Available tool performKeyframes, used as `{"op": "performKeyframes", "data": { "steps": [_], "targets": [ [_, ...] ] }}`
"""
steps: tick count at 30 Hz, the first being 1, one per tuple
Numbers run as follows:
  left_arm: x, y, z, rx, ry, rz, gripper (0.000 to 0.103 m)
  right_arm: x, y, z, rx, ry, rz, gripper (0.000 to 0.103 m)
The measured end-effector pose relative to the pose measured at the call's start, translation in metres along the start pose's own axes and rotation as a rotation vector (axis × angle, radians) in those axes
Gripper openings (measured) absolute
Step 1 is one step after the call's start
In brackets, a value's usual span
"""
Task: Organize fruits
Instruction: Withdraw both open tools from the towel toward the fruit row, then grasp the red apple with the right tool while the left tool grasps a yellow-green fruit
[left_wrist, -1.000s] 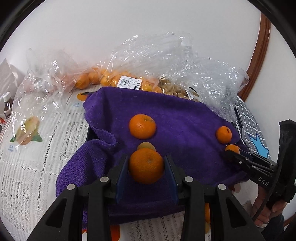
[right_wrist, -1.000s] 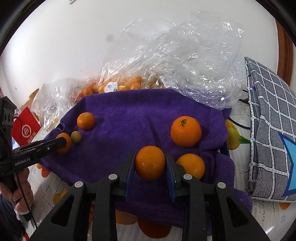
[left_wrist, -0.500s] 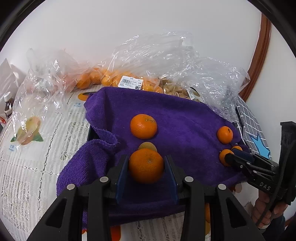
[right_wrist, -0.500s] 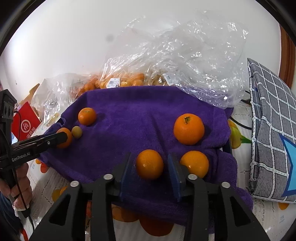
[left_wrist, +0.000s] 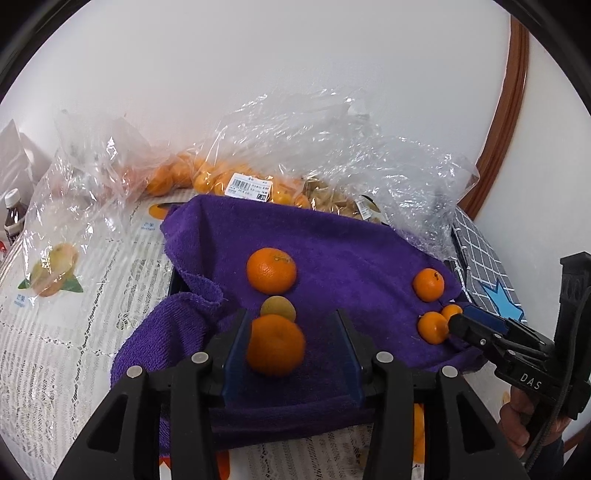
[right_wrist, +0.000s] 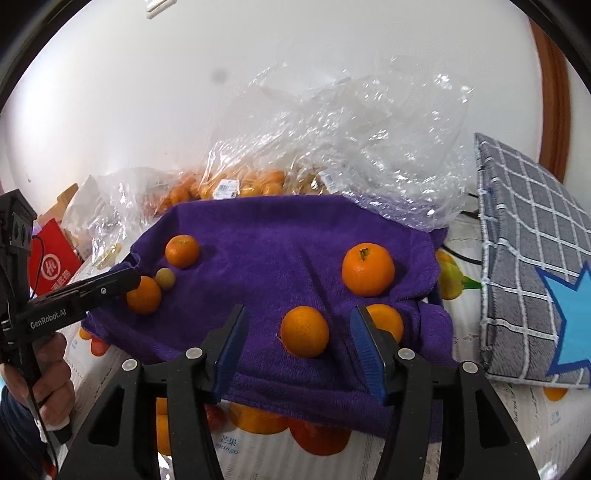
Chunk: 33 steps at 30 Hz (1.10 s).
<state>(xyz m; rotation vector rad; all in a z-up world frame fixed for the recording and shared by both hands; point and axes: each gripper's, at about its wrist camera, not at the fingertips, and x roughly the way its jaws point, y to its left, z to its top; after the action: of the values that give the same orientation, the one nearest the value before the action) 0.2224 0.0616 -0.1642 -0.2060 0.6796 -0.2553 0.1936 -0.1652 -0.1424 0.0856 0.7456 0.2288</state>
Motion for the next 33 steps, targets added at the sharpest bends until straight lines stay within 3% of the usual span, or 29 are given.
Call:
{"op": "performKeyframes", "data": {
  "steps": [6, 9, 17, 24, 28, 33],
  "targets": [
    [-0.020, 0.001, -0.004, 0.009, -0.101, 0.024, 0.043, -0.028, -0.005, -0.007, 0.051, -0.081, -0.015, 0.057],
    [-0.027, 0.004, -0.005, -0.004, -0.137, 0.033, 0.043, -0.042, -0.011, -0.017, 0.106, -0.097, 0.017, 0.057],
    [-0.039, 0.011, -0.022, -0.059, -0.104, 0.049, 0.043, -0.050, 0.008, -0.041, 0.055, -0.031, 0.106, 0.055],
    [-0.055, 0.013, -0.044, -0.074, -0.078, 0.051, 0.043, -0.026, 0.031, -0.052, -0.020, 0.094, 0.110, 0.030],
    [-0.059, 0.014, -0.050, -0.090, -0.062, 0.042, 0.043, -0.022, 0.030, -0.051, 0.015, 0.116, 0.180, 0.030],
    [-0.053, 0.016, -0.052, -0.102, -0.018, 0.040, 0.043, -0.009, 0.036, -0.045, 0.012, 0.163, 0.185, 0.030]
  ]
}}
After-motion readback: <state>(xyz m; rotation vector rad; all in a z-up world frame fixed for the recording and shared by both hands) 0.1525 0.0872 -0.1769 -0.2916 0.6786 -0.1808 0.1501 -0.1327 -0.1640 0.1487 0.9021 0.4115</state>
